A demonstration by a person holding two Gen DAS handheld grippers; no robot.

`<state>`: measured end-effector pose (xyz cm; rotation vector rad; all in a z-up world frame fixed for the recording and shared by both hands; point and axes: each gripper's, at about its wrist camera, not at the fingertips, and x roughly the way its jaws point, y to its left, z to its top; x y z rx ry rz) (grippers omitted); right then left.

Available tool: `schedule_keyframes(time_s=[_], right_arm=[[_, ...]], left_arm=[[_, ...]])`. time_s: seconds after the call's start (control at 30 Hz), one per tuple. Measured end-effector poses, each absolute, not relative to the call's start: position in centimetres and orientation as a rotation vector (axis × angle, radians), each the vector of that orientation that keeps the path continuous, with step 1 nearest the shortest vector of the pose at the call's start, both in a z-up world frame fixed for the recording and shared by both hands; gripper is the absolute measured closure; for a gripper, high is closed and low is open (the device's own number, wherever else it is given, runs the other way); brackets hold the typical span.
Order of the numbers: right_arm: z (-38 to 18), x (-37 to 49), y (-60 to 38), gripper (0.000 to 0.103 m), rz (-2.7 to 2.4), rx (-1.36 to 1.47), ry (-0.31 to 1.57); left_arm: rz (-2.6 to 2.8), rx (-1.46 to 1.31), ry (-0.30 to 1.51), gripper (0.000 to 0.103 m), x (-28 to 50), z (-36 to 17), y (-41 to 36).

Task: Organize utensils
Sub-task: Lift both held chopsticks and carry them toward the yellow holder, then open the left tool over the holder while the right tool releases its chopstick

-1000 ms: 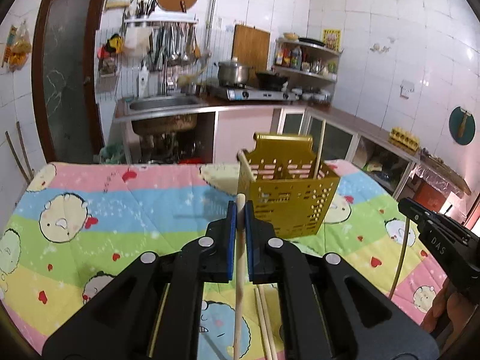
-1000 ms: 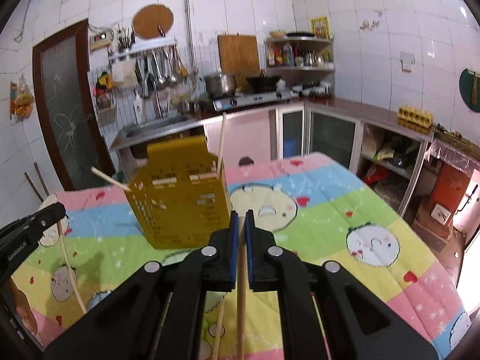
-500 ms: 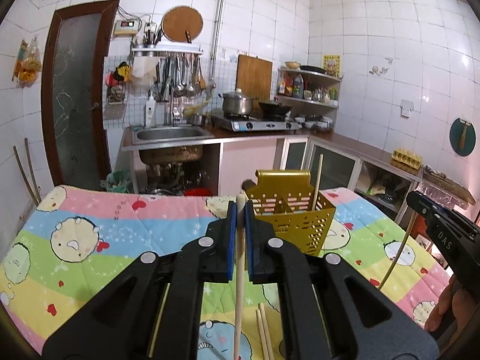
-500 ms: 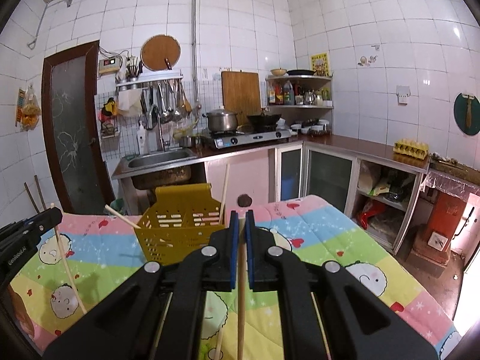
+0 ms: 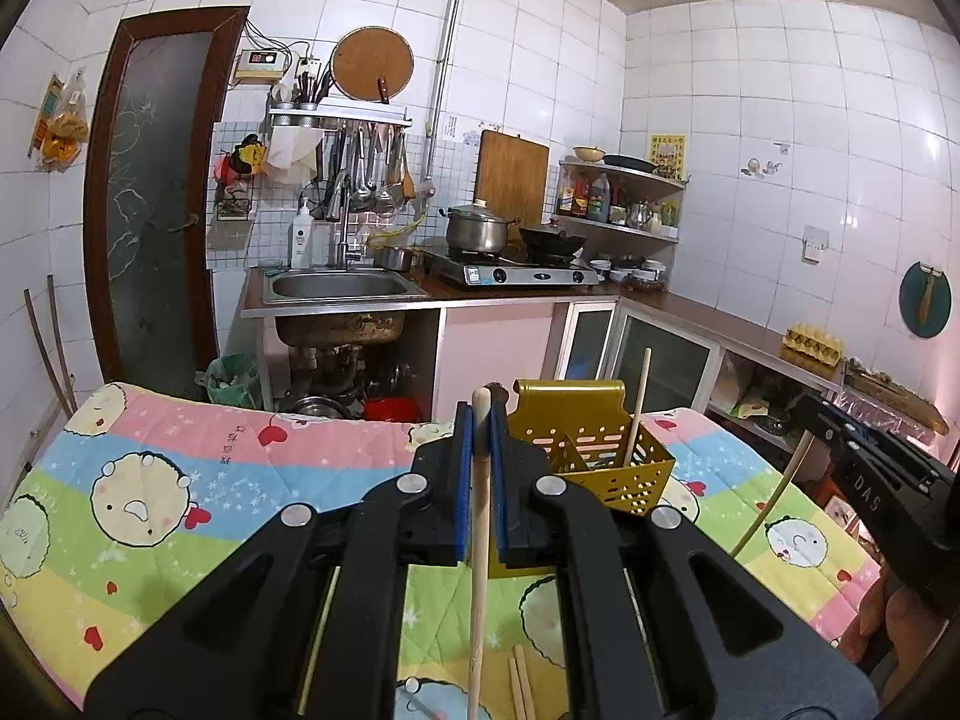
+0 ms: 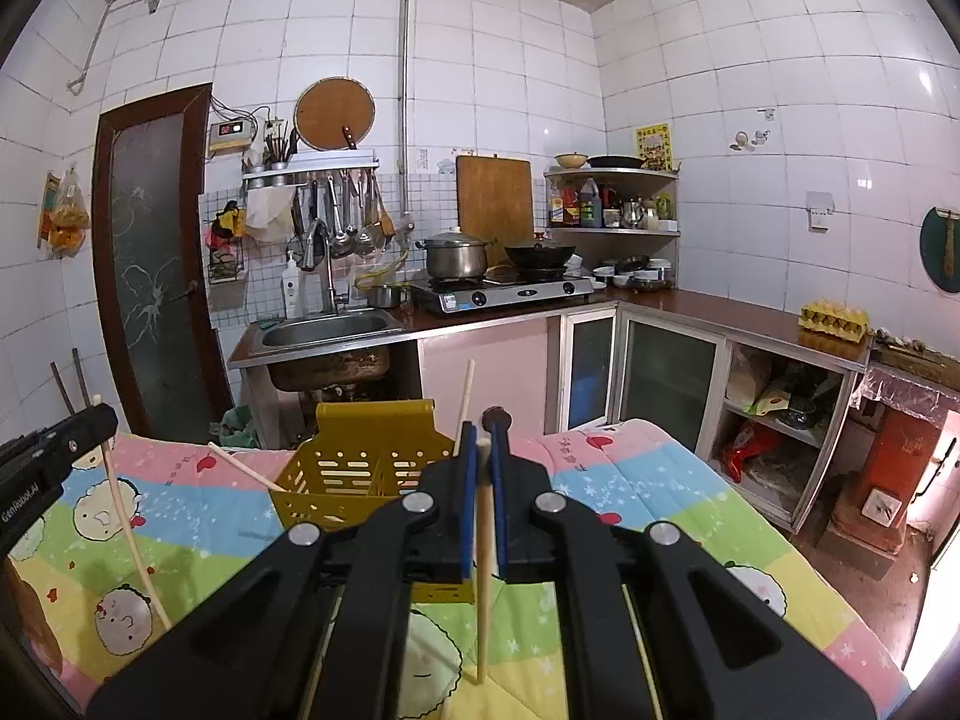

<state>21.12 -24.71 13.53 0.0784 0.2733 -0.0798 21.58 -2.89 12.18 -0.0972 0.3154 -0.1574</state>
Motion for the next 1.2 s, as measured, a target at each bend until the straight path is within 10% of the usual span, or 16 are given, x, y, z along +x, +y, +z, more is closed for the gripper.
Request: schedule_keyframes(time_s=[0.83,1.2], right_arm=[[26.1,26.7,-23.7,0.098,-0.03,0.073,0.057],[22.6,33.5,-22.9,0.098,-0.023,0.062,0.128]], left_arm=[[-0.203,-0.181,0.104,0.098,29.3,23.1,-6.3],[-0.155,-0.093,0.151,0.098,35.3,18.6,-8.8]])
